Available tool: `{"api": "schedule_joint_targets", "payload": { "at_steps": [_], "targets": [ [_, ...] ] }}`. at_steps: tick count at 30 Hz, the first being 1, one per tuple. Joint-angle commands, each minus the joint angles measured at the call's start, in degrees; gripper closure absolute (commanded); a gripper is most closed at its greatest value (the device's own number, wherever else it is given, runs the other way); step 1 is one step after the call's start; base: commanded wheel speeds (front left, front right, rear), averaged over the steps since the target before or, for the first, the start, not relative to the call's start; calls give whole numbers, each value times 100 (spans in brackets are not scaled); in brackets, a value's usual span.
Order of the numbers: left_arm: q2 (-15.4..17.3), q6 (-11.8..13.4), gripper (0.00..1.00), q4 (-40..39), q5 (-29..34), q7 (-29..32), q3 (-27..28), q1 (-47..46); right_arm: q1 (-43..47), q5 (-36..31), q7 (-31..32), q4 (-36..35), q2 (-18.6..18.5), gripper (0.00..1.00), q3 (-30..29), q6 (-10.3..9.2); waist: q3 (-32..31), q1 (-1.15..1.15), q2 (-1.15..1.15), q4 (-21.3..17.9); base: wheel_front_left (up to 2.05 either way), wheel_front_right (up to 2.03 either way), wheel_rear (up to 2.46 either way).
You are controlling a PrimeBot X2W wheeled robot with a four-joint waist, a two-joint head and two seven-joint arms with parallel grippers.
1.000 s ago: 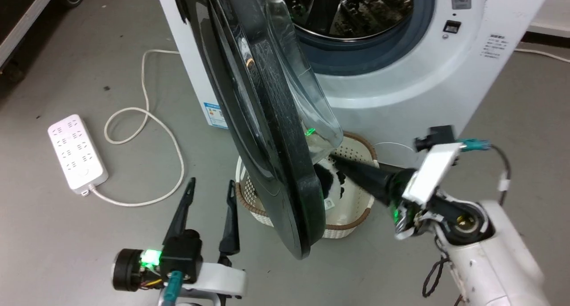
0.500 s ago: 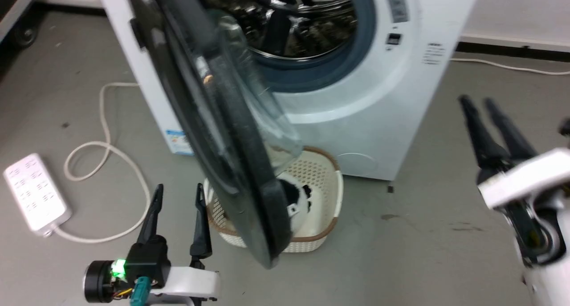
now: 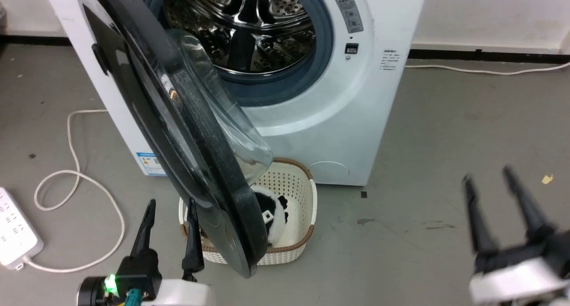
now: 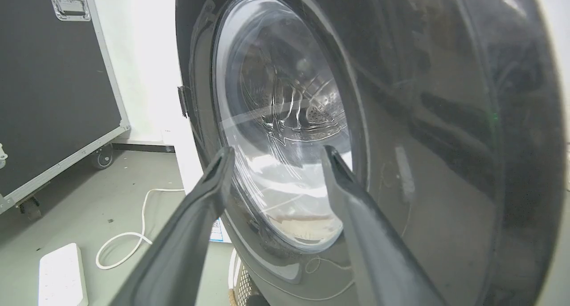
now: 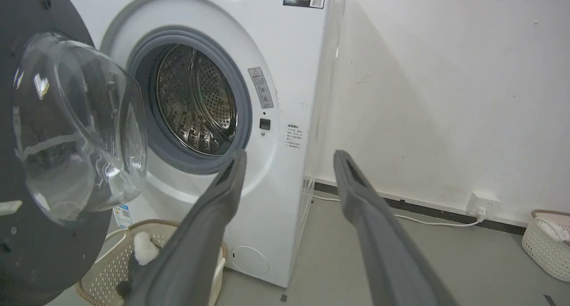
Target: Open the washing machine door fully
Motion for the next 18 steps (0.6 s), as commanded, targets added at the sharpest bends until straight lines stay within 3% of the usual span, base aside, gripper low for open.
{"api": "schedule_joint_targets", "payload": {
  "at_steps": [1,2,7,16,17,18],
  "targets": [
    [-23,-25,0,13,-7,-30,20,93,114,-95,-30,-45,48,0,-11,5,-8,1,0,-10,0,0,0],
    [-35,-38,0,60,10,-30,1,138,390,-459,-66,-94,298,0,-70,5,-17,1,0,-14,0,0,0],
    [-60,-48,0,122,17,-30,5,155,726,-754,-95,-250,662,0,-268,5,4,1,0,1,0,0,0],
    [-77,-107,0,209,50,-30,79,154,865,-624,-97,-343,724,0,-182,5,-7,1,0,11,0,0,0],
    [-78,-127,24,191,50,-30,88,152,863,-588,-97,-339,724,0,-190,5,-10,1,0,3,0,0,0],
    [-76,-153,68,170,70,-30,87,150,859,-565,-97,-338,725,0,-189,5,-11,1,0,-4,0,0,0]
  ]
}}
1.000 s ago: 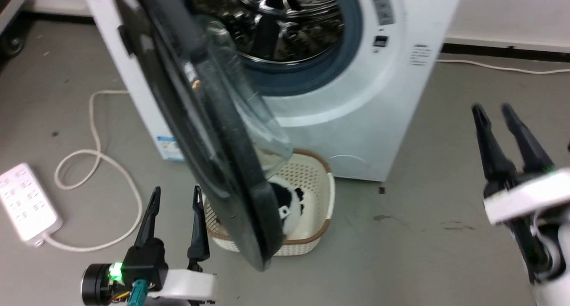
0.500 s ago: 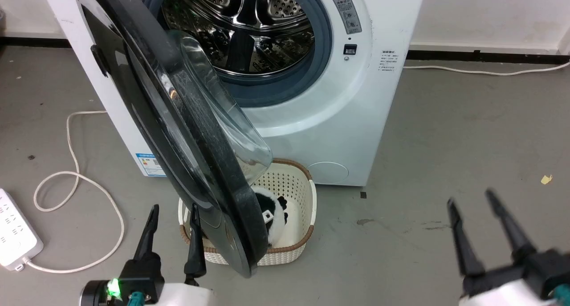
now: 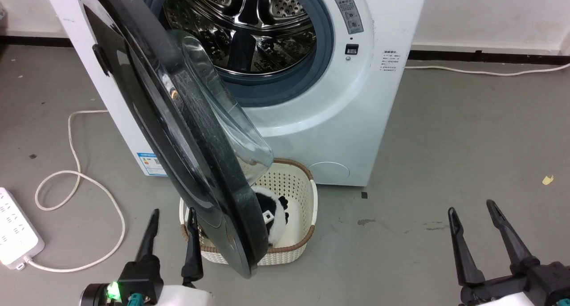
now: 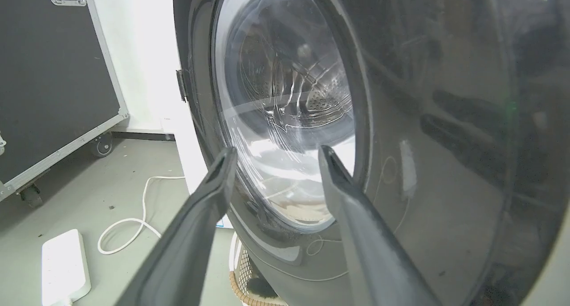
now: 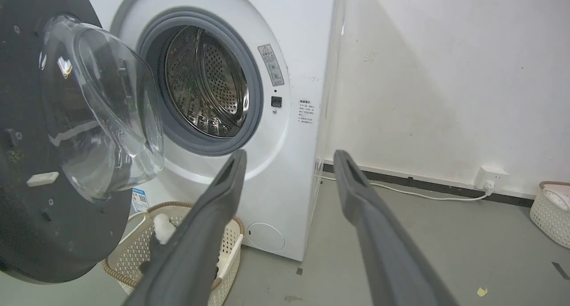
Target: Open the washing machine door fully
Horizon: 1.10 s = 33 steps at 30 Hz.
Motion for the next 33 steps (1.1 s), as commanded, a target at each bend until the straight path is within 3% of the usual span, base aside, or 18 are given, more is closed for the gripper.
{"api": "schedule_joint_targets", "payload": {
  "at_steps": [1,10,16,22,28,33],
  "targets": [
    [7,-31,100,-18,46,-30,-6,35,69,20,-25,-10,31,0,5,5,-6,0,0,-7,0,0,0],
    [-7,-26,100,-459,111,-30,107,-7,101,91,-25,16,32,0,71,5,-63,0,0,4,0,0,0],
    [-17,241,100,-1404,219,-30,349,-241,76,160,-26,47,32,0,80,5,-62,0,0,-6,0,0,0],
    [-28,355,100,-2439,70,-30,498,-742,19,181,-26,103,32,0,117,5,-65,0,0,-46,0,0,0],
    [-33,213,100,-2944,97,-30,108,-1129,-14,186,-26,186,32,0,119,5,-59,0,0,-112,0,0,0],
    [-36,78,100,-2735,53,47,-559,-1046,-67,198,-26,210,32,0,15,5,-20,0,0,-160,0,0,0]
  ]
}}
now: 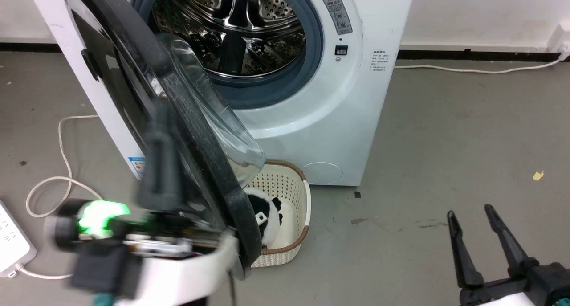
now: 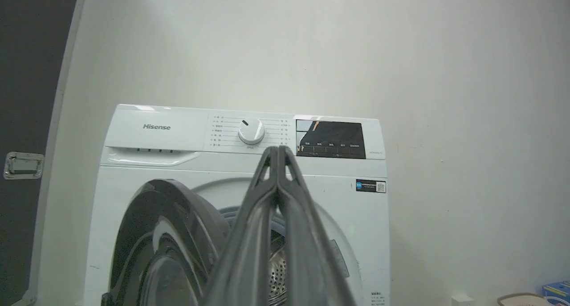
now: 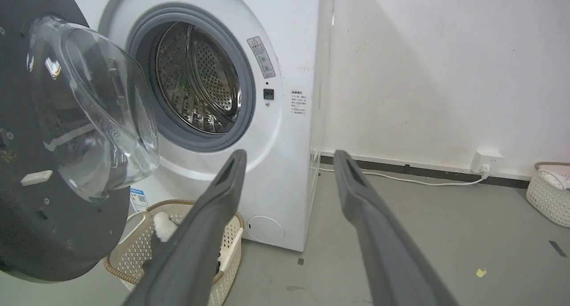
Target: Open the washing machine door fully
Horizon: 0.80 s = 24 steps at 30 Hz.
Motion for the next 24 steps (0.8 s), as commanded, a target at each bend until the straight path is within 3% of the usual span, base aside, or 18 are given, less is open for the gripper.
{"api": "schedule_joint_targets", "payload": {
  "at_steps": [1,7,13,24],
  "targets": [
    [6,-46,100,101,-9,54,-118,76,-64,7,-26,25,26,0,-31,5,22,0,0,-4,0,0,0],
    [5,-252,100,834,33,283,-932,224,-159,43,-26,47,26,0,-70,5,139,0,0,-10,0,0,0],
    [4,-184,100,1798,-166,537,-1529,396,-232,80,-26,84,26,0,-74,5,206,0,0,-10,0,0,0],
    [14,162,100,3058,-553,334,-1333,322,-221,117,-26,130,26,0,-104,5,202,0,0,91,0,0,0]
  ]
}}
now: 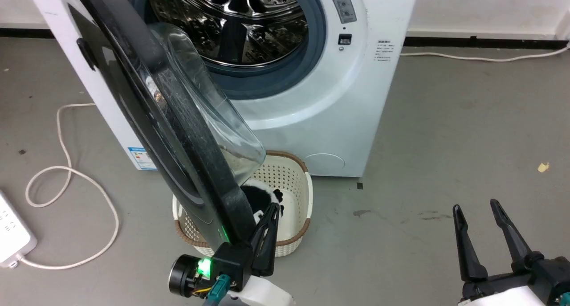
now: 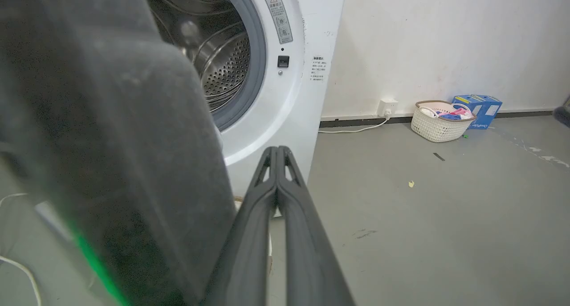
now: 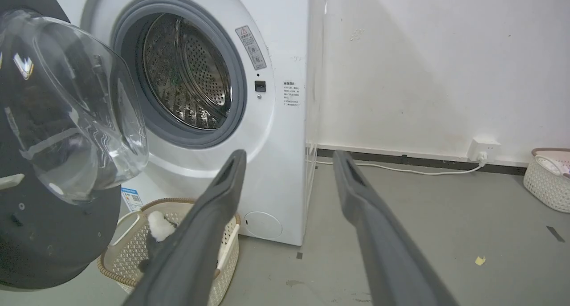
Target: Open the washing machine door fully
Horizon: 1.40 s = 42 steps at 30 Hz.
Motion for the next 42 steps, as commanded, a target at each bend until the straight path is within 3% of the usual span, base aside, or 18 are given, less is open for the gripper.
{"api": "schedule_joint_targets", "payload": {
  "at_steps": [1,11,21,25,32,42],
  "targets": [
    [35,48,100,90,-29,-38,86,-82,-60,21,-26,10,24,0,-11,5,-26,0,0,68,0,0,0],
    [219,22,100,397,-162,-36,144,142,121,109,-26,111,24,0,12,5,-409,0,0,870,0,0,0],
    [496,213,100,185,-292,60,454,343,212,151,-26,156,24,0,86,5,-509,0,0,2022,0,0,0],
    [703,300,100,154,-426,137,791,245,160,91,-26,161,24,0,189,5,-404,0,0,2241,0,0,0],
    [1129,413,100,382,-876,229,1634,-60,-1,-122,-26,141,24,0,295,5,65,0,0,2276,0,0,0],
    [2065,300,100,1106,-1147,178,2487,-820,-336,-581,-26,-113,24,0,244,5,970,0,0,1820,0,0,0]
  ]
}}
